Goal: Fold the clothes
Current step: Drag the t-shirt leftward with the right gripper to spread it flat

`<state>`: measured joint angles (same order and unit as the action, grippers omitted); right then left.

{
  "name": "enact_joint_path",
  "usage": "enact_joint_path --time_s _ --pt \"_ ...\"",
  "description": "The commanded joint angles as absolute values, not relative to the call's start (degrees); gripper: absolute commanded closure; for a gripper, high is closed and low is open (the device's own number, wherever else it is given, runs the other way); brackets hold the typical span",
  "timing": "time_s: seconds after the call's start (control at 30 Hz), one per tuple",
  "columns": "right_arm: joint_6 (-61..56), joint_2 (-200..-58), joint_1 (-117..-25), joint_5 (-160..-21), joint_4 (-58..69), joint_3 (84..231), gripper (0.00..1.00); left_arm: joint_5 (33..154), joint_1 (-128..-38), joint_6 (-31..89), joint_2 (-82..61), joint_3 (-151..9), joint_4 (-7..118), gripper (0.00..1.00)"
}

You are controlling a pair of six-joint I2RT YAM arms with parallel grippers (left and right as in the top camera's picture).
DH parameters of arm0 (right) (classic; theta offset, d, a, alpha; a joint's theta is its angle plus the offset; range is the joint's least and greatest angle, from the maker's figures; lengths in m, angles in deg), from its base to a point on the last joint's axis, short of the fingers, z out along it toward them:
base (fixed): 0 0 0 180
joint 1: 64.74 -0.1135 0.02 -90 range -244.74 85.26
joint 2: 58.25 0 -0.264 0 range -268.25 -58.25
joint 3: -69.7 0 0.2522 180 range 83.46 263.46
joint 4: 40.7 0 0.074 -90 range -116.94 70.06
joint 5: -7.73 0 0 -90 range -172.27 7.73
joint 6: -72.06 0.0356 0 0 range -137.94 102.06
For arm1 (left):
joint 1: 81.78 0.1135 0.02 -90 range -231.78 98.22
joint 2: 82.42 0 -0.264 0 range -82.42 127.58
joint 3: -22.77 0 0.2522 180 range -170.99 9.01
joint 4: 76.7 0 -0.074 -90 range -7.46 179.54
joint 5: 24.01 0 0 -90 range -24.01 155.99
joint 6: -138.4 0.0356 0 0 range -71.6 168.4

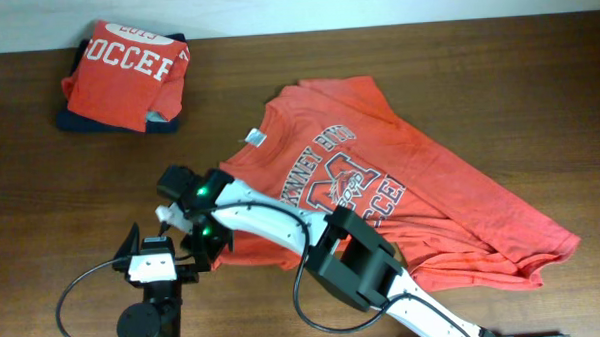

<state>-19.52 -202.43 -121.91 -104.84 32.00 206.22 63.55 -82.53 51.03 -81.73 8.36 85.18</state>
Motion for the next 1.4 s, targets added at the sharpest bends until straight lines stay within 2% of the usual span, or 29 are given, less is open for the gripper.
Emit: enact_joint_path --time_s 0.0,0.3,0.47,0.63,0.77,0.87,0.9,0.93,1.1,1.37 --pt "-24.6 -204.0 -124.6 -107.7 30.7 206.1 0.81 63.6 -82.8 52.0 -82.1 8.5 85.0 0.01" --pt "-25.2 -203.4 -123.8 -107.4 31.9 211.9 0.79 63.6 -82.8 52.0 -82.1 8.5 85.0 0.01" --pt "-25.2 -202.8 -120.8 -107.3 37.4 220.9 0.61 63.6 -82.8 52.0 -82.1 8.5 85.0 0.01" --pt "-25.2 -202.8 -115.0 -107.1 45.1 233.2 0.53 63.6 -82.8 52.0 -82.1 8.5 85.0 0.01" --pt "-24.3 -202.8 -108.2 -103.5 50.8 242.2 0.42 63.6 -82.8 52.0 -82.1 8.5 85.0 0.01" --pt "-20.1 -202.8 -102.1 -96.7 53.0 245.8 0.41 63.6 -82.8 52.0 -82.1 8.5 85.0 0.01" --pt "-18.5 -202.8 -99.7 -94.9 53.2 246.4 0.42 63.6 -82.8 52.0 -82.1 8.5 85.0 0.01" --pt "-16.5 -202.8 -95.1 -92.8 53.2 246.4 0.46 63.6 -82.8 52.0 -82.1 8.5 85.0 0.01" --pt "-13.2 -203.0 -84.3 -91.6 51.6 245.3 0.65 63.6 -82.8 52.0 -82.1 8.5 85.0 0.01" --pt "-12.9 -203.1 -73.4 -91.7 42.5 242.1 0.87 63.6 -82.8 52.0 -82.1 8.5 85.0 0.01"
